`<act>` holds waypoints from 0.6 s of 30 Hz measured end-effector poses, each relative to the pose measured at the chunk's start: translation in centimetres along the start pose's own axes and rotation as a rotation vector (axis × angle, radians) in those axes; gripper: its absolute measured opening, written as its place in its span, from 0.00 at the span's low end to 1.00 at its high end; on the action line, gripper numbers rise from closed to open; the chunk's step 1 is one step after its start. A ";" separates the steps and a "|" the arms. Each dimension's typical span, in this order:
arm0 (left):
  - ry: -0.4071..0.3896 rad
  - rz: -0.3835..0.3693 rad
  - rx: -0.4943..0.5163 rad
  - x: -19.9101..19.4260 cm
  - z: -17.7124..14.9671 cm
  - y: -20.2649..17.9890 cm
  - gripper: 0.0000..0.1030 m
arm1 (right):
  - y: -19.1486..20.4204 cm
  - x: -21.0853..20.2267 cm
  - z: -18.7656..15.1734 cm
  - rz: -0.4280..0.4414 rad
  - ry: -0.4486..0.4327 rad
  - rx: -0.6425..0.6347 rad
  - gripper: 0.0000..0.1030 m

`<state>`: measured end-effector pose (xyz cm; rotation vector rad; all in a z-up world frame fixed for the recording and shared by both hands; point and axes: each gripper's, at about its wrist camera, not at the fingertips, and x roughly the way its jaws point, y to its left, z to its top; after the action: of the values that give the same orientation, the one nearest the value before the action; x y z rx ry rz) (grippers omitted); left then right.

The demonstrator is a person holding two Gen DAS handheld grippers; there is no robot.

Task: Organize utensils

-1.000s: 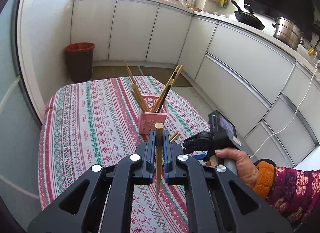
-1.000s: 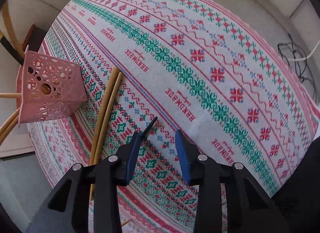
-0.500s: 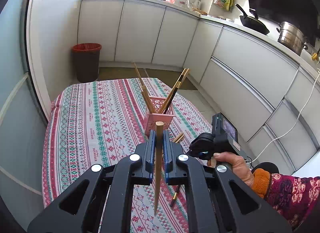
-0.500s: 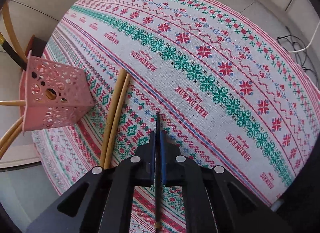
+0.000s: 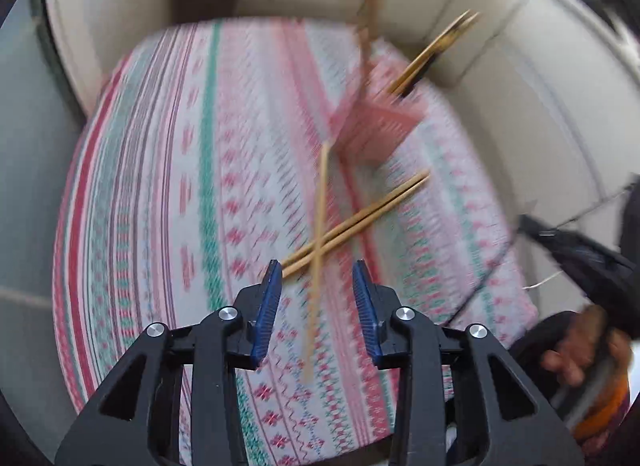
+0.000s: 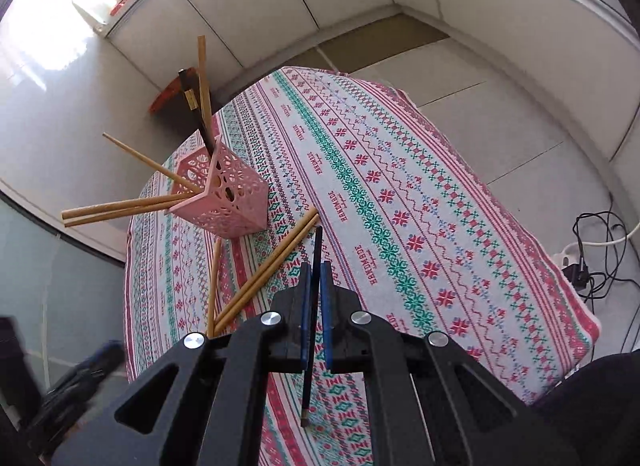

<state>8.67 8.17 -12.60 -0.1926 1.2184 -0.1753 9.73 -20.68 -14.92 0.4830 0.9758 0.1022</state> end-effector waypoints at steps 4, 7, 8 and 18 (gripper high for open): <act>0.112 0.048 0.037 2.9 -1.1 -0.7 0.39 | -1.7 0.3 -0.1 0.033 0.032 0.046 0.05; 0.169 0.074 0.020 4.4 -2.3 -0.3 0.40 | -3.2 0.9 -0.5 0.052 0.050 0.064 0.05; 0.188 0.088 0.011 5.1 -2.7 -0.1 0.40 | -3.5 1.1 -0.6 0.057 0.054 0.068 0.05; 0.175 0.167 0.062 6.0 -4.2 -0.9 0.04 | -2.3 -0.4 -0.9 0.131 0.012 -0.011 0.05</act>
<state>6.74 5.67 -19.24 -0.0208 1.3947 -0.0860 8.48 -22.48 -16.05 0.5365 0.9551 0.2280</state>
